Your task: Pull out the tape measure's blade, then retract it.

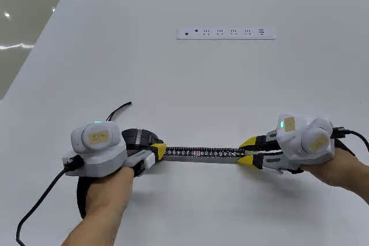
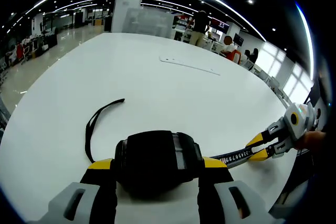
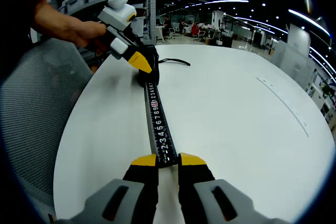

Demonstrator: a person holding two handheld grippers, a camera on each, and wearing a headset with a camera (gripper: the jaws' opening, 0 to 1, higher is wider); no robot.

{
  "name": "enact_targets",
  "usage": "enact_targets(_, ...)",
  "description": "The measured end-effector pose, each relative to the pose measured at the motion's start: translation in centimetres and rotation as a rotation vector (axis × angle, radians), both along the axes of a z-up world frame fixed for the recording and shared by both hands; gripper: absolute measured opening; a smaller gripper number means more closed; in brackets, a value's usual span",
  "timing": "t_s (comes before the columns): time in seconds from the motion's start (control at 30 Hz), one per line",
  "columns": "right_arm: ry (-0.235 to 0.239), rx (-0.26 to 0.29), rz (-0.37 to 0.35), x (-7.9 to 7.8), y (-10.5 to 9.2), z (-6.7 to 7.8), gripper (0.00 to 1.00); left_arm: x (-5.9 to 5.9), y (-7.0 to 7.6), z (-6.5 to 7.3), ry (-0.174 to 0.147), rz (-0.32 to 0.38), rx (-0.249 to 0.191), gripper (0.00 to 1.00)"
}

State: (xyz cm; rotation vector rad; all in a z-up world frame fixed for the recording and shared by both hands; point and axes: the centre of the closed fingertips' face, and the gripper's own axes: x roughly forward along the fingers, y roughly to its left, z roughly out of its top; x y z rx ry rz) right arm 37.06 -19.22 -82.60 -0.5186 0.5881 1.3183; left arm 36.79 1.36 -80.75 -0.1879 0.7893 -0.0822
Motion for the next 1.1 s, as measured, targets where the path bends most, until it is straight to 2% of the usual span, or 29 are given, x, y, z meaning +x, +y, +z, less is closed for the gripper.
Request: enact_targets(1.1,0.02,0.019,-0.004,0.0,2.9,-0.1,0.12,0.1,-0.1,0.0,0.01,-0.003,-0.008,0.59)
